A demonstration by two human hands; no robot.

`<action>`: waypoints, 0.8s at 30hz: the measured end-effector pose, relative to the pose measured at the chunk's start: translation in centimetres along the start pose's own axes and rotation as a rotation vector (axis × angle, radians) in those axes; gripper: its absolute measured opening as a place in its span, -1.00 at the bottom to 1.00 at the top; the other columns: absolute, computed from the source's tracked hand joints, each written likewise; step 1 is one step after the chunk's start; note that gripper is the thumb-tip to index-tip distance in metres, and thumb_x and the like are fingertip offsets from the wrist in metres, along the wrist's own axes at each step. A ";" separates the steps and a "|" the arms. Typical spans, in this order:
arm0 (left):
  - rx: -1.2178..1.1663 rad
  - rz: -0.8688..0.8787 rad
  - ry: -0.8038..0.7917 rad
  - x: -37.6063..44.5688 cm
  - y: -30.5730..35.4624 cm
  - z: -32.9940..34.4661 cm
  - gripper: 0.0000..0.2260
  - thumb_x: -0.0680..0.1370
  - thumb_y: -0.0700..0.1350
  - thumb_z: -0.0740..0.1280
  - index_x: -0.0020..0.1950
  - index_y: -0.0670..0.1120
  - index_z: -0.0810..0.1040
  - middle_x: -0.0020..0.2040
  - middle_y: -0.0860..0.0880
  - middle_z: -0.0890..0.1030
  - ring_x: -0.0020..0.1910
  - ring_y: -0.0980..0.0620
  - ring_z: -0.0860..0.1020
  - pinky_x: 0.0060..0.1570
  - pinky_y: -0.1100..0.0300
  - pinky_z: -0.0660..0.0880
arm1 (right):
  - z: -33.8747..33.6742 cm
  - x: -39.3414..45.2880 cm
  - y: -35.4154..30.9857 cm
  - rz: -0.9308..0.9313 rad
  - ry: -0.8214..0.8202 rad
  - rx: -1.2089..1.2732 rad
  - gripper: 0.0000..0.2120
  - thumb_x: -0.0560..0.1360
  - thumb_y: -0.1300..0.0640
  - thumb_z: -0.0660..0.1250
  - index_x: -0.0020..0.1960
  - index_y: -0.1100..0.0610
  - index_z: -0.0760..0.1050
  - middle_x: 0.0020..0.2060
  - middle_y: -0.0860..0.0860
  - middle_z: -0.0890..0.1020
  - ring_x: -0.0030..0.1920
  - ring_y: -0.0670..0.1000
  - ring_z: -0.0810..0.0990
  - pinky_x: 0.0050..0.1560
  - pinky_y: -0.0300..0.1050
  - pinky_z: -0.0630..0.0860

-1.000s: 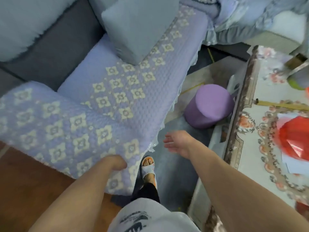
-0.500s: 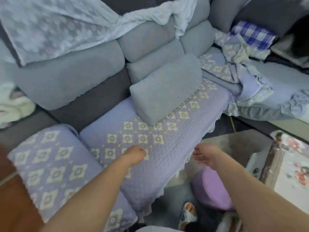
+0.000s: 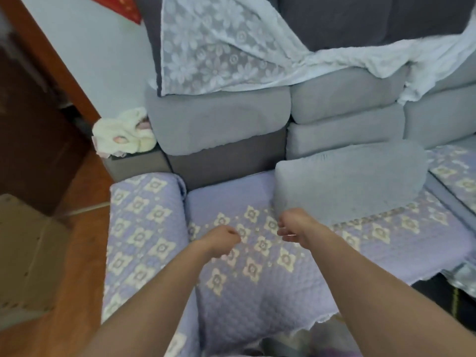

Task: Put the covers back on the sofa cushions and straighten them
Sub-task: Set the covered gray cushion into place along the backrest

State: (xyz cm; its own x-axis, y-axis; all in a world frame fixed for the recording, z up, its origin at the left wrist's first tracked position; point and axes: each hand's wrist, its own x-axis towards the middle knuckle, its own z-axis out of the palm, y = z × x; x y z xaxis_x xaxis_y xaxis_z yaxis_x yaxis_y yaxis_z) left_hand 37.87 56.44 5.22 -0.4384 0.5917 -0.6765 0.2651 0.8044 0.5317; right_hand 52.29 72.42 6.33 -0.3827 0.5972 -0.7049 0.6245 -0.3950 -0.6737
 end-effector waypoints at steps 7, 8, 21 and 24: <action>-0.041 0.068 -0.078 5.9 8.9 4.2 -0.81 0.61 -0.10 0.23 -0.21 0.01 0.46 -0.15 -0.10 0.48 -0.19 -0.03 0.44 -0.29 0.21 0.31 | -10.1 4.8 -1.0 0.082 0.151 -0.075 -0.93 0.60 0.20 0.19 -0.01 0.17 0.44 -0.09 0.12 0.52 -0.25 0.06 0.56 -0.20 -0.10 0.48; -0.042 0.087 -0.110 6.3 10.5 4.9 -0.81 0.61 -0.09 0.22 -0.21 0.03 0.44 -0.12 -0.10 0.47 -0.16 -0.03 0.44 -0.25 0.18 0.32 | -11.7 5.3 -0.9 0.110 0.165 -0.099 -0.90 0.60 0.20 0.19 0.07 0.19 0.44 -0.07 0.13 0.52 -0.27 0.06 0.56 -0.19 -0.09 0.49; 0.053 0.147 -0.075 21.3 31.9 13.7 -0.73 0.62 -0.08 0.25 0.32 -0.03 0.48 0.20 -0.05 0.57 0.03 0.01 0.48 -0.05 0.23 0.37 | -34.0 21.7 -5.8 -0.052 0.183 -0.622 -0.87 0.59 0.17 0.19 0.00 0.23 0.44 -0.04 0.13 0.51 -0.02 0.17 0.54 -0.09 -0.13 0.40; 0.084 0.067 0.034 26.5 36.8 17.1 -0.49 0.60 0.04 0.25 0.52 -0.09 0.31 0.39 -0.12 0.47 0.21 -0.06 0.51 0.08 0.25 0.36 | -41.7 27.7 -5.6 -0.077 0.207 -0.631 -0.68 0.58 0.12 0.21 0.26 0.25 0.47 0.24 0.22 0.52 0.26 0.23 0.51 0.18 -0.07 0.45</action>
State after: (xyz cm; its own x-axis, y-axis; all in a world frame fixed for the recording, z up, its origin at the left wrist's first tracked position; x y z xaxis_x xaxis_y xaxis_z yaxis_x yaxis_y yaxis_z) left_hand 50.67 102.65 -1.90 -0.4457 0.6432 -0.6226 0.3648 0.7657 0.5298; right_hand 66.60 120.27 -0.15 -0.3425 0.7541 -0.5603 0.9034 0.1005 -0.4169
